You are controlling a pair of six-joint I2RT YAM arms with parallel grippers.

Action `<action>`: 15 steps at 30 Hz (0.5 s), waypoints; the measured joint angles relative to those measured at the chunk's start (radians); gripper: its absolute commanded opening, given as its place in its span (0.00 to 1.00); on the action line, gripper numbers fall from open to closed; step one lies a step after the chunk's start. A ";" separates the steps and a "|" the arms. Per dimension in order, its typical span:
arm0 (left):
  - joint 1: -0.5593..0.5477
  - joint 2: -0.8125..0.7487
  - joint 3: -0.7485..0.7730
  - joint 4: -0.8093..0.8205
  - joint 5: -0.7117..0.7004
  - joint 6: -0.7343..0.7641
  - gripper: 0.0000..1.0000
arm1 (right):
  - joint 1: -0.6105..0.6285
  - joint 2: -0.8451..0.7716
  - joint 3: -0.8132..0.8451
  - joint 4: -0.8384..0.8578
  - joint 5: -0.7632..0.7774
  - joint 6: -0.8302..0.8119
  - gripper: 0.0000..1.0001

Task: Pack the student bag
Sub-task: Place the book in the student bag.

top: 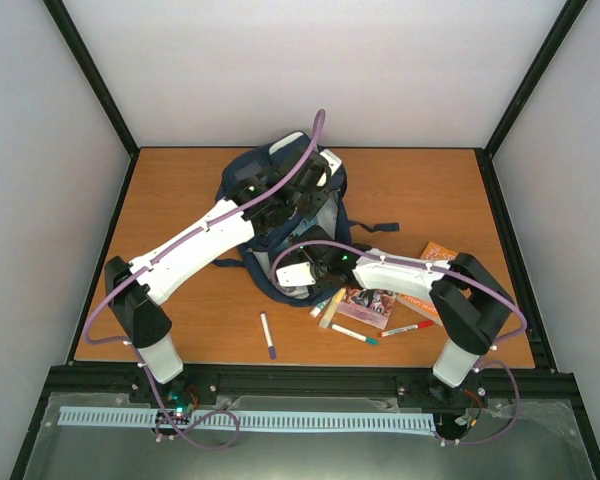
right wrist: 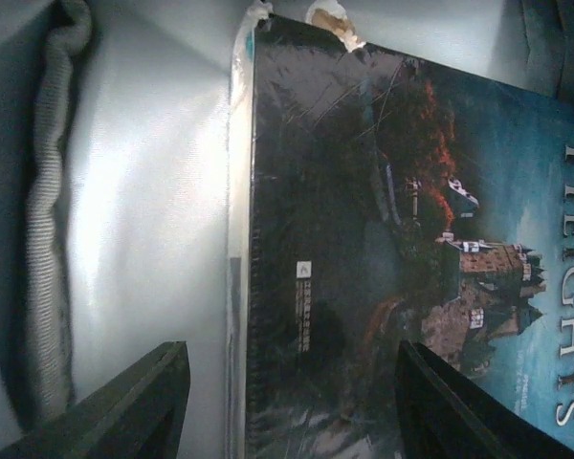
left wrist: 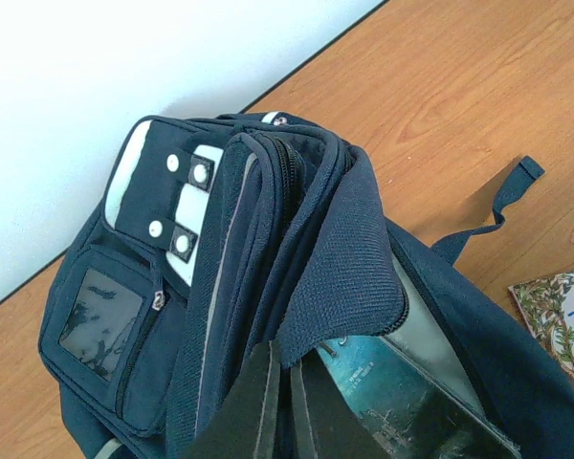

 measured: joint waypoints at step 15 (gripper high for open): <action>0.003 -0.024 -0.030 -0.004 0.016 -0.007 0.01 | -0.002 0.164 0.140 0.133 0.112 -0.038 0.37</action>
